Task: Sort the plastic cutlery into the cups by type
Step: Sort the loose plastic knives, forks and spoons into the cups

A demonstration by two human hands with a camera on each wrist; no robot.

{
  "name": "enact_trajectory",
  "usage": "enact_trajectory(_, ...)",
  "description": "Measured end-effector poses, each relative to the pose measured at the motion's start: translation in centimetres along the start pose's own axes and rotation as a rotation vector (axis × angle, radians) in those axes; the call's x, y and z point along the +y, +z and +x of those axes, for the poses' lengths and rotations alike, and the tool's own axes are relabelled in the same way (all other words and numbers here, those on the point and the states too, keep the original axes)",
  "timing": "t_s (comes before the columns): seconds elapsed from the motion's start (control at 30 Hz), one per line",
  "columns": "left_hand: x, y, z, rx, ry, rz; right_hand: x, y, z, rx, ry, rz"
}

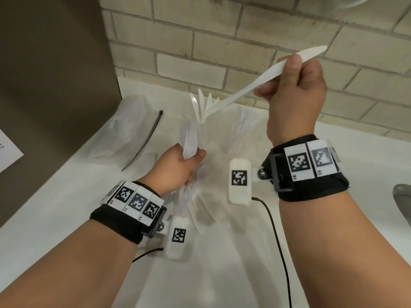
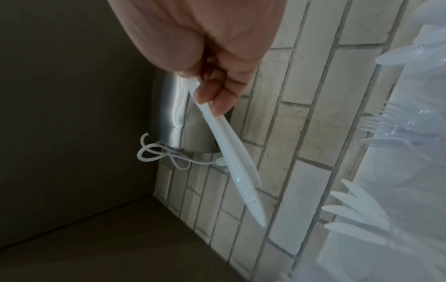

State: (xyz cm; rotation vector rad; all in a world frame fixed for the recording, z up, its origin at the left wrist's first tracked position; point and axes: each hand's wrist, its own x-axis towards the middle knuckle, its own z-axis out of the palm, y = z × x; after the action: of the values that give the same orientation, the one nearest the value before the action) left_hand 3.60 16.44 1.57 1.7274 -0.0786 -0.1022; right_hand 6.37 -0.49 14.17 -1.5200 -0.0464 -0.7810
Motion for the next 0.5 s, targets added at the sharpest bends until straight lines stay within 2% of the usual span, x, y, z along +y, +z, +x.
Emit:
enact_trajectory(0.07, -0.3, -0.3, -0.1, -0.044, -0.024, -0.166, 0.6, 0.4, 0.4, 0.003, 0.008, 0.026)
enact_trajectory(0.17, -0.2, -1.0, 0.0, -0.103, -0.102, -0.401, 2.0, 1.5, 0.6, -0.038, 0.022, -0.041)
enact_trajectory(0.27, 0.0, -1.8, 0.1, -0.191, -0.113, -0.560, 4.0, 3.1, 0.7, -0.100, 0.002, -0.129)
enact_trajectory(0.37, 0.4, -2.6, 0.1, -0.247, -0.115, -0.614, 6.1, 4.8, 1.2, -0.169, -0.030, -0.255)
enact_trajectory(0.5, 0.7, -2.9, 0.1, -0.241, -0.132, -0.615, 8.6, 6.7, 2.7, -0.236, -0.025, -0.389)
